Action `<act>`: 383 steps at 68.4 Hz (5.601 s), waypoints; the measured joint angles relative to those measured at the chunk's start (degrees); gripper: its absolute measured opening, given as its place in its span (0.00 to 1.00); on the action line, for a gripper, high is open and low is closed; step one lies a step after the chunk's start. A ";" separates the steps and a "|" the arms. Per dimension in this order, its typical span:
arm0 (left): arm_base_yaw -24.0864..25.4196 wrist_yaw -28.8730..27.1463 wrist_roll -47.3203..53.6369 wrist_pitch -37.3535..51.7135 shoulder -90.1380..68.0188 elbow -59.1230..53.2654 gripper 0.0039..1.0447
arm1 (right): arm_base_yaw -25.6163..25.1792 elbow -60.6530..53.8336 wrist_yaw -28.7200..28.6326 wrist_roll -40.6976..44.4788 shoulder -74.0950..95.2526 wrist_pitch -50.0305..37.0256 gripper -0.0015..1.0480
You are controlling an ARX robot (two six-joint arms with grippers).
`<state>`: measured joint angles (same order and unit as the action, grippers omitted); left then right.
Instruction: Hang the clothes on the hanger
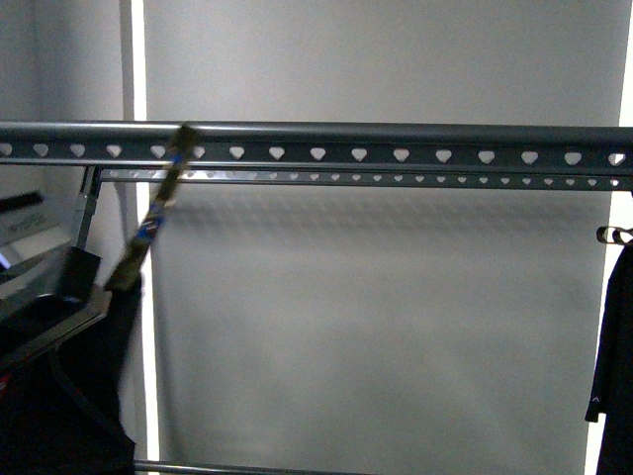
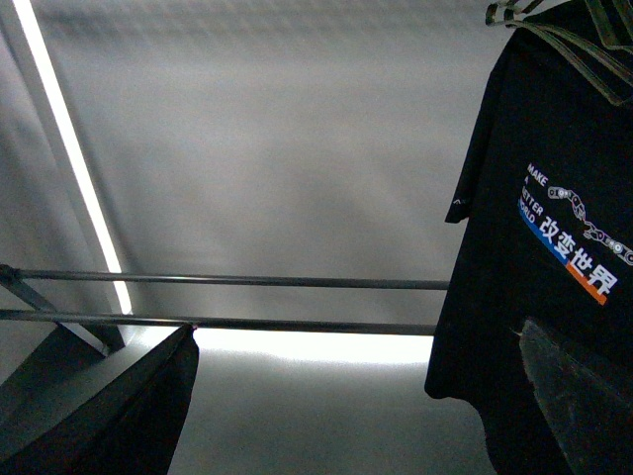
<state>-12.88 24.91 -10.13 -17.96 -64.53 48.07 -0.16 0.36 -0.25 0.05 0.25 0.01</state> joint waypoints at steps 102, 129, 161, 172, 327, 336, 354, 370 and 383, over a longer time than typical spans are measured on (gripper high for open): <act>2.05 23.43 87.82 17.27 -26.16 27.58 0.04 | -21.86 28.30 -46.90 15.96 40.17 -13.27 0.93; 1.95 23.47 87.84 17.27 -26.16 27.58 0.04 | -7.98 64.50 -40.39 94.07 68.06 20.06 0.93; 1.86 23.47 87.84 17.27 -26.16 27.58 0.04 | -5.57 76.96 -32.44 85.59 83.01 14.12 0.76; 1.86 23.37 87.86 17.27 -26.16 27.58 0.04 | -6.88 77.26 -31.91 83.58 85.15 14.27 0.54; 12.76 -24.94 9.81 52.06 22.12 -39.95 0.03 | -10.47 93.77 -24.85 -17.33 101.11 31.26 0.09; 12.76 -24.94 9.84 50.42 25.59 -41.90 0.03 | -10.93 93.88 -23.50 -17.31 102.82 31.23 0.09; 12.76 -24.94 9.86 46.21 32.48 -44.50 0.03 | -10.80 91.47 -20.26 -16.61 104.17 27.30 0.09; 12.76 -24.94 9.94 43.19 37.64 -46.31 0.03 | -9.86 79.67 -17.00 -12.00 99.16 10.21 0.39; 12.76 -24.92 10.01 40.94 41.62 -47.04 0.03 | -9.62 57.96 -15.58 -7.17 80.04 -16.94 0.69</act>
<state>-0.12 -0.01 -0.12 22.98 -22.92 1.04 -9.78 58.33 -15.84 -7.11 80.29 -16.93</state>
